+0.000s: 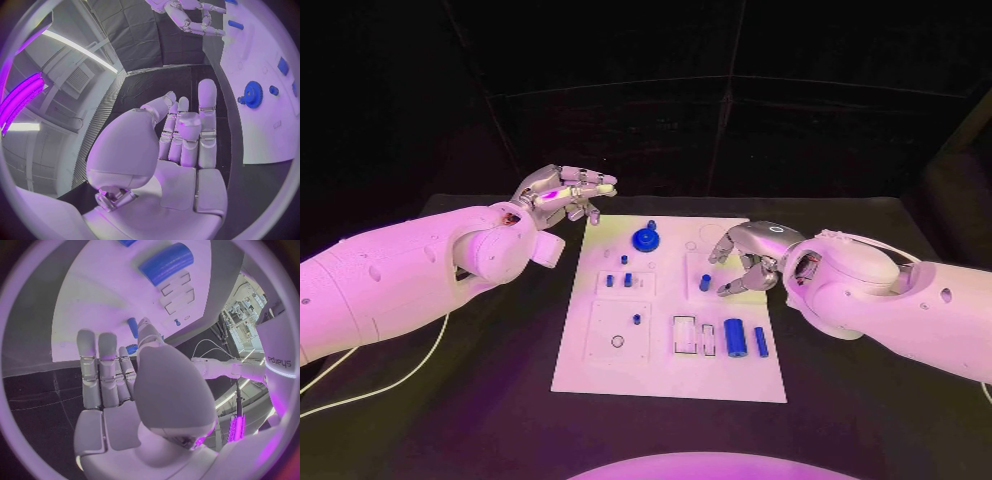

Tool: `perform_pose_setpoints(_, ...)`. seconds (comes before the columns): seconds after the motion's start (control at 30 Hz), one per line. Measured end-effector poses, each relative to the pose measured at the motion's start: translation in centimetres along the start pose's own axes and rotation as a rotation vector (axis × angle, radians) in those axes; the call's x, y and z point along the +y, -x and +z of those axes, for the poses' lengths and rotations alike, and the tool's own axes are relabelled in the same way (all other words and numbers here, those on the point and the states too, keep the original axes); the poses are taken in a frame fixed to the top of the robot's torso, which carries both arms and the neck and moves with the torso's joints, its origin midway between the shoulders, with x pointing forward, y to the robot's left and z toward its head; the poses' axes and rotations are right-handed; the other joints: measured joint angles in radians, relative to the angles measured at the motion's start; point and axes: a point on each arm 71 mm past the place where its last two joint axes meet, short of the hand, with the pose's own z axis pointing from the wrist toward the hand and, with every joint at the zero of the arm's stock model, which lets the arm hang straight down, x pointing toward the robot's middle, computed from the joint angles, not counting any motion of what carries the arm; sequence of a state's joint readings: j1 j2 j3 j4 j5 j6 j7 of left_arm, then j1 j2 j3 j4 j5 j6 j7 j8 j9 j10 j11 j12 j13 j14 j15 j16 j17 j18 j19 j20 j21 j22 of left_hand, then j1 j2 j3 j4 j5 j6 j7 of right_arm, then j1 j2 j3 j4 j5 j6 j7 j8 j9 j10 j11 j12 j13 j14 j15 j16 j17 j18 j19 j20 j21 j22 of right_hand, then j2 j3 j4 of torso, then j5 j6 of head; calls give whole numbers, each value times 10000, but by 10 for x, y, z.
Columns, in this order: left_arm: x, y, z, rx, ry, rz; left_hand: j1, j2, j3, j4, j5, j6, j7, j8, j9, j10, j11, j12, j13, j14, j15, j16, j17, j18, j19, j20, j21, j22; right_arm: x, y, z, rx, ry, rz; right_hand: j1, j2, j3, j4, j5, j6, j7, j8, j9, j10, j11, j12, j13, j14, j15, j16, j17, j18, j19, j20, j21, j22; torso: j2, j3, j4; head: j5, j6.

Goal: Assemble the parts on the task board

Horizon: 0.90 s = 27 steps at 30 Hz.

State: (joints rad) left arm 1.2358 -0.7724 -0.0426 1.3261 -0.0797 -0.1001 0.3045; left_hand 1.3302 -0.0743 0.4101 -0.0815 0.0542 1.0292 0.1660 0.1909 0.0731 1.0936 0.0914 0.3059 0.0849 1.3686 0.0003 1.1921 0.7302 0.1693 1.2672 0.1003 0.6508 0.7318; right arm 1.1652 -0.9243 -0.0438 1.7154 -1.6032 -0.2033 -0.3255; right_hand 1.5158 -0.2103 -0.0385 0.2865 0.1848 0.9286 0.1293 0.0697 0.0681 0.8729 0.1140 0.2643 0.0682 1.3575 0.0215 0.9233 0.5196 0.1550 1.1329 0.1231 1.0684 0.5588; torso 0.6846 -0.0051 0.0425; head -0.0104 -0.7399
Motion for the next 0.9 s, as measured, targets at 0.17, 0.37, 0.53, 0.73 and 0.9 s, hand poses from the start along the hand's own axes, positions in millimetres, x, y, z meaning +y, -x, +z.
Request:
perform_pose_setpoints(0.17, 0, 0, 0, 4, 8, -4, 0, 0, 0, 0, 0, 0, 0, 0, 1, 0, 0, 0, 0, 0, 0, 0, 0, 0, 0, 0, 0, 0, 4, -3, 5, 266, 63, -32, 266, 267, 224, 2, 0, -24, 7, 0, 0, 17, -47, 270, 29, 0, 0, 0, 12, 1, 0, 0, 0, 83, 1, -2, 2, -33, -7)
perform_pose_setpoints(0.37, 1, 0, 0, 11, 14, -7, 0, 0, 0, 0, 0, 0, 0, 0, 1, 0, 0, 0, 1, 0, 0, 0, 0, 0, 0, 0, 0, 0, 9, -6, 11, 455, 200, -6, 599, 761, 696, -293, -34, -64, 10, 0, 3, 889, -259, 725, 35, 517, -192, 534, 679, 2, 755, -137, 664, 1195, 0, -11, 9, -40, -38)
perform_pose_setpoints(0.53, 1, 0, 0, 14, 18, -9, 0, 0, 0, 0, 0, 0, 0, 0, 2, 0, 0, 36, 1, 0, 0, 0, 1, 0, 0, 0, 0, 1, 16, -8, 16, 640, 410, 26, 778, 1044, 1187, -380, -42, 273, 148, 144, 35, 1622, -361, 624, -73, 708, -298, 696, 978, 2, 1132, -235, 1066, 1845, -3, -15, 10, -28, -54)
perform_pose_setpoints(0.73, 1, 0, 0, 20, 19, -11, 0, 0, 0, 0, 0, 0, 0, 0, 3, 0, 0, 38, 1, 0, 0, 0, 1, 0, 0, 0, 0, 1, 19, -11, 19, 897, 555, 21, 802, 1069, 1675, -371, -43, 702, 156, 229, 46, 2122, -387, 242, -73, 811, -306, 875, 1251, 2, 1292, -248, 1272, 2220, -9, -16, 8, -13, -80)
perform_pose_setpoints(0.9, 1, 0, 0, 20, 20, -11, 0, 0, 0, 0, 0, 0, 0, 0, 3, 0, 0, 38, 1, 0, 0, 0, 1, 0, 0, 0, 0, 1, 20, -12, 21, 1074, 592, -19, 802, 1068, 1937, -355, -43, 896, 140, 229, 46, 2348, -379, 5, -71, 828, -324, 930, 1349, -158, 1329, -285, 1350, 2311, -10, -16, 6, -12, -105)
